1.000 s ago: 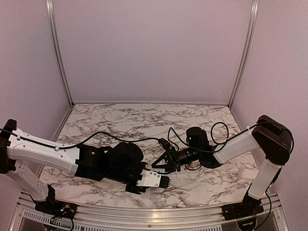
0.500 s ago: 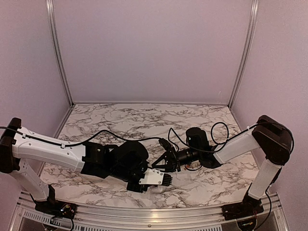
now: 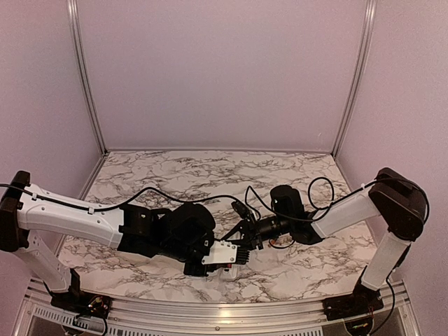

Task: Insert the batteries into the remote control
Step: Load the battery into the battery compartment.

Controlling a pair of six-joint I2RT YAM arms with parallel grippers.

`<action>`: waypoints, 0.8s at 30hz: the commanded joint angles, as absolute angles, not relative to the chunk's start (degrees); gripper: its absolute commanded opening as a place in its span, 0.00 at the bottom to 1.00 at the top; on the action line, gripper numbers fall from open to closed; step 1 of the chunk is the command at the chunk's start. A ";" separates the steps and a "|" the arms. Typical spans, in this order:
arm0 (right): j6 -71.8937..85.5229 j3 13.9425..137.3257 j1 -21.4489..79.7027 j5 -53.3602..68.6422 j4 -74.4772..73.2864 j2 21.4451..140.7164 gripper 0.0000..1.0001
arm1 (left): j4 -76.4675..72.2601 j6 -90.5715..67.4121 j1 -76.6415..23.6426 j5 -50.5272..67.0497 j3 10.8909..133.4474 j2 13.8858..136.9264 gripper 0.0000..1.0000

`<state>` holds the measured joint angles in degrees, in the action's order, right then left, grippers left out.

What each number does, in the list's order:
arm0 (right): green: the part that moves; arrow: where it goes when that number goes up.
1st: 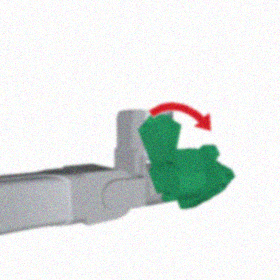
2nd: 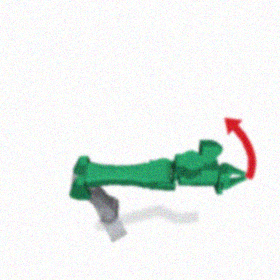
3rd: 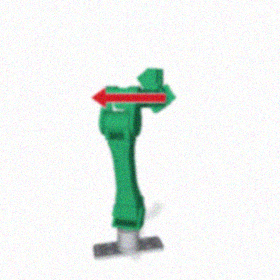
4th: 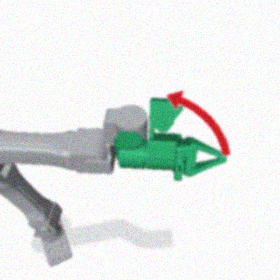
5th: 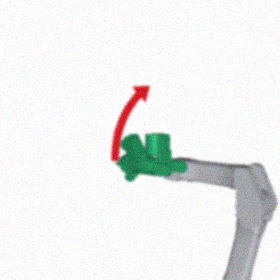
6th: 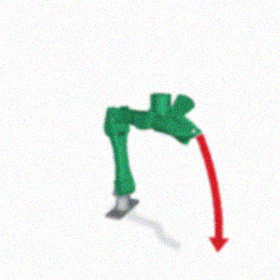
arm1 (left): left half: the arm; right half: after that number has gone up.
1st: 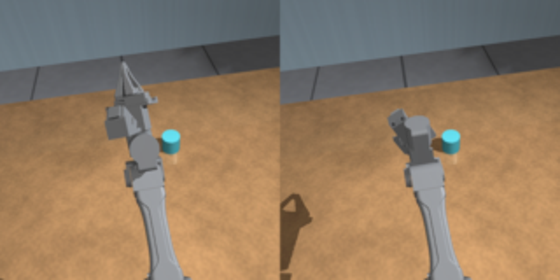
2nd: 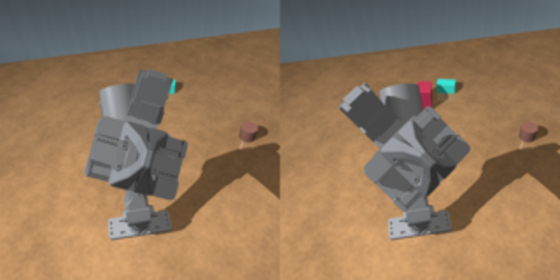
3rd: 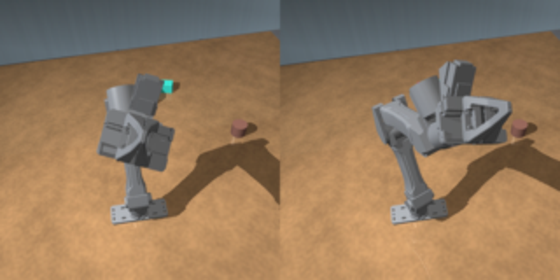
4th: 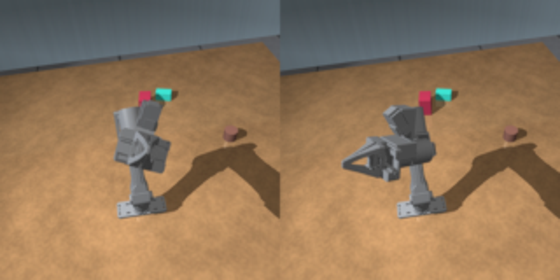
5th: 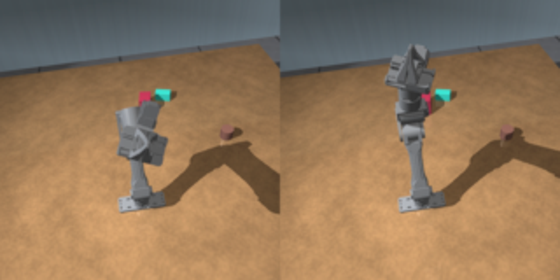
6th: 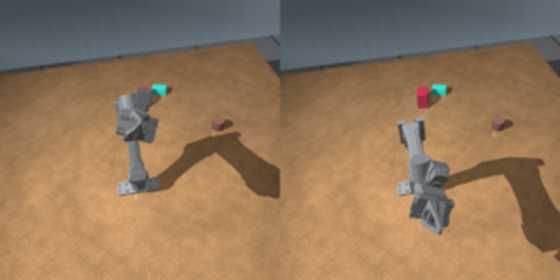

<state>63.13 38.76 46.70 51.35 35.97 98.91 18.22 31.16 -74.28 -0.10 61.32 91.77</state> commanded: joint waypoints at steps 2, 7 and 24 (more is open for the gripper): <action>62.51 40.59 47.25 53.05 37.35 96.39 0.00 | 15.39 28.80 -73.39 -3.75 57.90 85.32 0.20; 62.64 40.42 46.78 52.88 37.88 96.26 0.00 | 13.71 27.60 -73.39 -5.62 54.42 81.13 0.25; 60.49 41.37 45.79 50.66 38.94 95.01 0.00 | -6.08 -25.86 -70.93 -4.15 45.89 74.23 0.99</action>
